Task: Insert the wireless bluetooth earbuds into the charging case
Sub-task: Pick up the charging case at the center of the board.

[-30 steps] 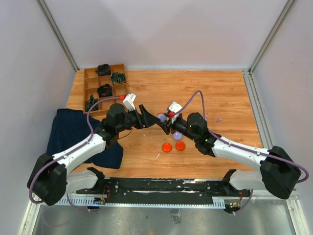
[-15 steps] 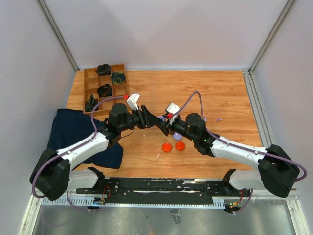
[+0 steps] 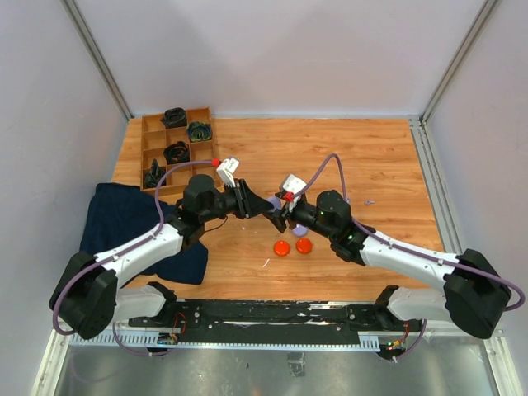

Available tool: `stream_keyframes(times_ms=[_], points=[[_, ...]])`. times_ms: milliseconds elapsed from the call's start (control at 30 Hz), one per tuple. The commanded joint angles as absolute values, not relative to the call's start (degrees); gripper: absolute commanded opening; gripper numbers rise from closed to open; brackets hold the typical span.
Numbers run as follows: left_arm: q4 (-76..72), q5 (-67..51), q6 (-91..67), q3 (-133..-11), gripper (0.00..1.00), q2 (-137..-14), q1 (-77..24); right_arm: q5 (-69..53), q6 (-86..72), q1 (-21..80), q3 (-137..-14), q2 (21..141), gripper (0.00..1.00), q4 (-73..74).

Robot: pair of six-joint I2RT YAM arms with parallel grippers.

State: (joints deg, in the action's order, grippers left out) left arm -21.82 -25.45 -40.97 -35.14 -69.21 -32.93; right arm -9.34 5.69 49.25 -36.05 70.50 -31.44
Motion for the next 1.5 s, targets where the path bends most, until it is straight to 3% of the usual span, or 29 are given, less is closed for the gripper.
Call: stream_keyframes(times_ms=[0,267,500,733,1033,1267,1467], points=[[-21.5,-27.6,-34.6,-36.5,0.22,-67.4,-33.5,-13.4,7.6,48.7,-39.0,66.0,0.67,-26.9],[-20.3,-28.7,-25.1,-36.9,0.21,-67.2,-33.5,-27.7,12.9,42.7,-48.0,60.6,0.79,-2.8],[-19.7,-32.8,-15.4,-37.5,0.17,-64.6,-33.9,-35.1,18.3,41.0,-57.2,62.8,0.8,15.0],[-13.4,-33.2,-4.9,-39.3,0.21,-61.2,-36.4,-38.0,20.4,39.5,-59.6,63.8,0.78,19.2],[-3.4,-28.6,5.5,-44.4,0.22,-61.1,-41.6,-43.3,22.9,38.8,-62.9,66.9,0.7,21.3],[-0.8,-28.5,9.0,-45.5,0.22,-60.5,-43.2,-46.1,26.1,38.7,-63.4,67.9,0.54,23.8],[-1.9,-30.5,9.7,-44.5,0.22,-59.0,-43.5,-46.4,27.2,38.6,-63.4,68.5,0.51,25.0]])
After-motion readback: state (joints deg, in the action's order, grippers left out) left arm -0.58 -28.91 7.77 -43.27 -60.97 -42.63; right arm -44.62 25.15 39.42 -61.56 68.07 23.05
